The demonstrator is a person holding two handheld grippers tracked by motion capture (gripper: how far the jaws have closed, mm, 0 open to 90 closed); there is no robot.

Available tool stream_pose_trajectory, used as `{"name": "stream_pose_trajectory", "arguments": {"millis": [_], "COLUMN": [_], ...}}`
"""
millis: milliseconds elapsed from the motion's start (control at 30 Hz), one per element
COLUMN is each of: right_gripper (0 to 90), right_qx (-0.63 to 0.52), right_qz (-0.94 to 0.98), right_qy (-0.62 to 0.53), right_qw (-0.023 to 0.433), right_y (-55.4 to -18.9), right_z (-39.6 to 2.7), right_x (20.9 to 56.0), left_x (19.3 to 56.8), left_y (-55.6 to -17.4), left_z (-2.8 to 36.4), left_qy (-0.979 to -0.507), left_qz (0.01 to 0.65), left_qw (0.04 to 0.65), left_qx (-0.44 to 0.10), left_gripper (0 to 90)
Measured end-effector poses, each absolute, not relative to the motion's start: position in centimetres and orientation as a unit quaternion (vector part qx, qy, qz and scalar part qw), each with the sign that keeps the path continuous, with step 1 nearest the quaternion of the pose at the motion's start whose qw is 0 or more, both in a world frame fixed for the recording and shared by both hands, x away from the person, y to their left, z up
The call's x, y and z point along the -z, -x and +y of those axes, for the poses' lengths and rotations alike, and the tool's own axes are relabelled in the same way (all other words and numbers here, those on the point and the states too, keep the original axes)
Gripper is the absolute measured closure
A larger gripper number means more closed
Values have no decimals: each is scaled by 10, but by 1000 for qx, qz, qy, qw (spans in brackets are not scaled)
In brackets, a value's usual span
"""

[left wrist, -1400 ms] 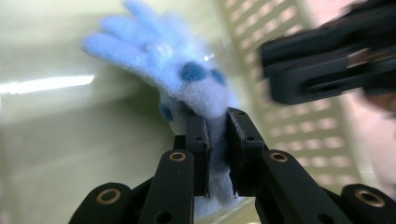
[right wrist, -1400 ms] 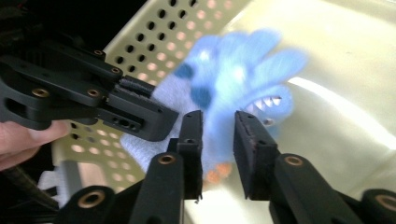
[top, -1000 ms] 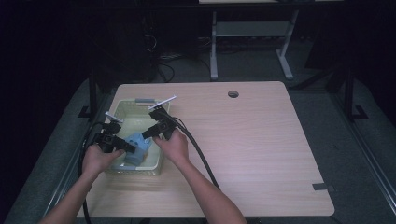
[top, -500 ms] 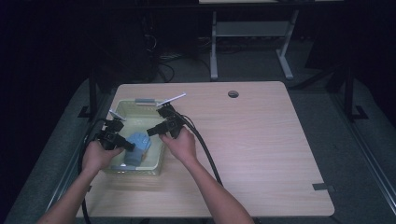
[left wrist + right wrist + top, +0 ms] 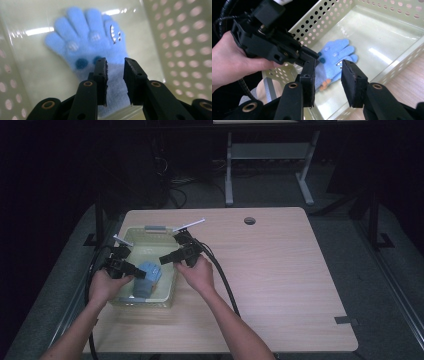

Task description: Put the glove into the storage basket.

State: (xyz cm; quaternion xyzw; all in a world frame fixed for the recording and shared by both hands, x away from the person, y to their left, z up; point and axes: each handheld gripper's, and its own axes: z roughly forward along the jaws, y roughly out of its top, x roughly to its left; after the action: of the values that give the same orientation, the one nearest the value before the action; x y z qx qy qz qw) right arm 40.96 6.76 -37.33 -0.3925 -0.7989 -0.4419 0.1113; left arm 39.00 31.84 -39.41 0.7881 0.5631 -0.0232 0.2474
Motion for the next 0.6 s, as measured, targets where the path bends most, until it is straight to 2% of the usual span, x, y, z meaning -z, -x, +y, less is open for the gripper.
{"name": "stream_pose_trajectory", "arguments": {"millis": [167, 600], "right_gripper": [585, 500], "right_qx": [450, 476], "right_qz": [-794, -778], "right_qy": [394, 389], "right_qw": [111, 131], "right_y": [-410, -414], "right_z": [61, 33], "right_x": [370, 364], "left_x": [384, 368], "left_y": [-387, -385], "left_z": [321, 311], "left_qy": [-774, -764], "left_qz": [561, 541], "left_qw": [293, 350], "left_qx": [24, 30], "left_gripper": [660, 592]}}
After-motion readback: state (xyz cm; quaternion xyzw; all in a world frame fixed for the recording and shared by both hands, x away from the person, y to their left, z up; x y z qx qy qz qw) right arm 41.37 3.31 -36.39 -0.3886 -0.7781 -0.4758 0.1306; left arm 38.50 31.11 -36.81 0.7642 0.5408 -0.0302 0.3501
